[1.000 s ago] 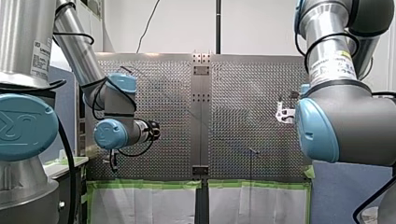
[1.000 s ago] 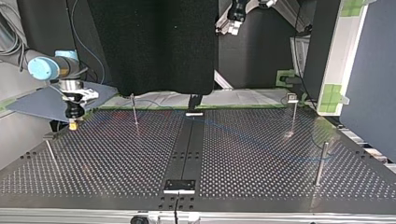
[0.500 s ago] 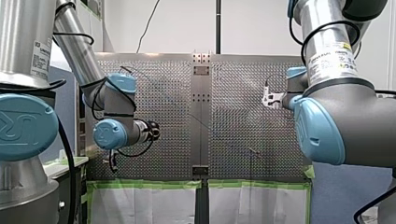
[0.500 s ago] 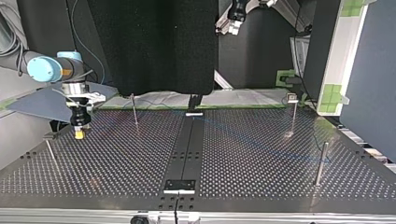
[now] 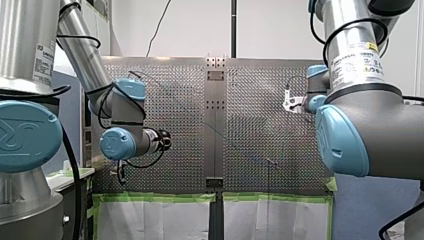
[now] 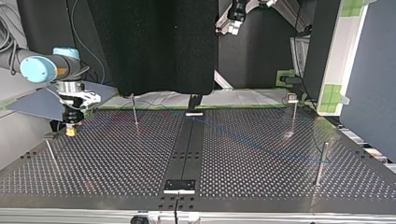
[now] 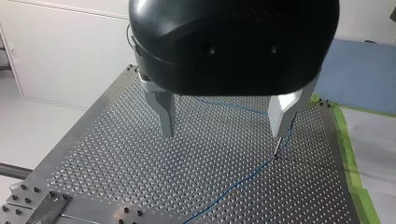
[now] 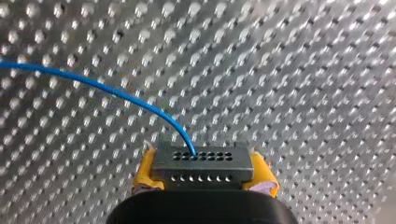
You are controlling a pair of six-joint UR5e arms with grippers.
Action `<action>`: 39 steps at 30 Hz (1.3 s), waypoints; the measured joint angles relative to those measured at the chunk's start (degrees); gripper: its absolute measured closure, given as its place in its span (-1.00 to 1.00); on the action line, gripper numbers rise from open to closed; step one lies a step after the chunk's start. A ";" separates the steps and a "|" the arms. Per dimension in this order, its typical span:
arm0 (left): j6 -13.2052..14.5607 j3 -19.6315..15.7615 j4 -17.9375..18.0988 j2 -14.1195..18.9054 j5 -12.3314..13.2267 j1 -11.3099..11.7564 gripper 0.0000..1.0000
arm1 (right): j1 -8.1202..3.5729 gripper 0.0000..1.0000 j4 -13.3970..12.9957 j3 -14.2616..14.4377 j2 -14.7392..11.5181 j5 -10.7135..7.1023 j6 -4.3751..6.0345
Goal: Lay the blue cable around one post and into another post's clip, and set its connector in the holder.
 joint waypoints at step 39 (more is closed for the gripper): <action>-0.04 0.05 -0.87 0.00 -0.17 0.47 -1.00 | -5.86 1.00 4.65 -0.18 -3.24 -7.61 -1.24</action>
